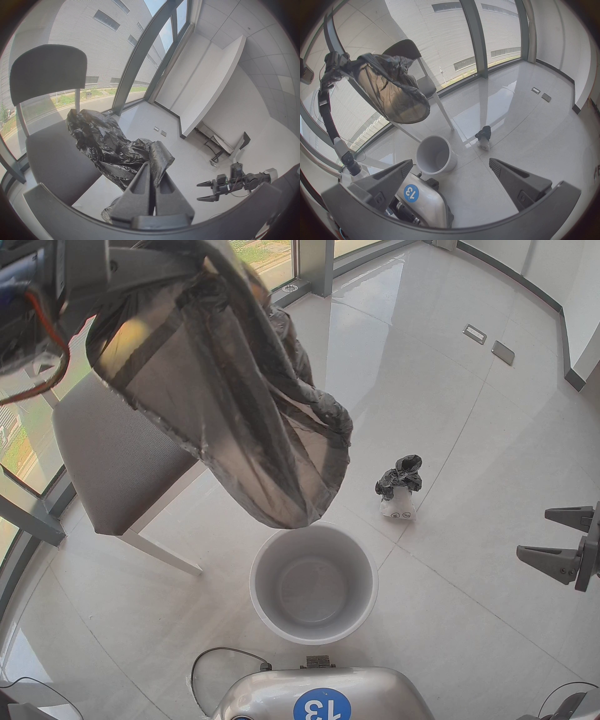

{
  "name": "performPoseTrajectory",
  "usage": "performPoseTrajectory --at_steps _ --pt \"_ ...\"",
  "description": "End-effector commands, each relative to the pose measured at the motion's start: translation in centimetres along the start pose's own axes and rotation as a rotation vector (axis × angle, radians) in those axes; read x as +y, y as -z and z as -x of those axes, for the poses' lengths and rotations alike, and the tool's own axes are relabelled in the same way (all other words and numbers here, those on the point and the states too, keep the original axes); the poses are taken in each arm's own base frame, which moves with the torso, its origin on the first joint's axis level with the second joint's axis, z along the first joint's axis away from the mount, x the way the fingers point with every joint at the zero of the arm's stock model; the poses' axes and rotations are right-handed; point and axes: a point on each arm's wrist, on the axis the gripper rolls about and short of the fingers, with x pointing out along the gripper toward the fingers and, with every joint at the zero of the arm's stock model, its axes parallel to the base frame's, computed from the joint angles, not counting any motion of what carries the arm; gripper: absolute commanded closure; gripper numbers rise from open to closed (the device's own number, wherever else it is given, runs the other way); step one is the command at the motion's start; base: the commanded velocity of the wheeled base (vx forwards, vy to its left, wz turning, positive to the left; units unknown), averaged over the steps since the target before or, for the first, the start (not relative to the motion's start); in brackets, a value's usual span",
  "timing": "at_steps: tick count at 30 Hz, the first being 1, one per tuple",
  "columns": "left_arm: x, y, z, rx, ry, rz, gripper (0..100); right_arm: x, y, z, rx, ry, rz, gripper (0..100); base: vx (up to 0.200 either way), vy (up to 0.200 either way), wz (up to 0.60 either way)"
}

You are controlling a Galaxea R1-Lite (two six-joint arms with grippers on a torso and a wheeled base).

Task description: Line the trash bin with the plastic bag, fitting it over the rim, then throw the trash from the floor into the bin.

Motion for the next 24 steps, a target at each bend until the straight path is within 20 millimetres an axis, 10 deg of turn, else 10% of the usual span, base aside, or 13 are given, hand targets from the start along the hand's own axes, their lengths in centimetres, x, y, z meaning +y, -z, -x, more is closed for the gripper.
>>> performPoseTrajectory --at_steps 1,24 --pt "-2.1 -0.4 -1.0 0.003 0.051 0.005 100 -0.2 0.3 -2.4 0.045 -0.015 -0.003 0 0.0 0.0 0.0" --pt "-6.4 -1.4 0.5 -0.008 0.196 0.039 100 1.1 -5.1 -9.9 -0.04 -0.115 0.048 0 0.0 0.0 0.0"
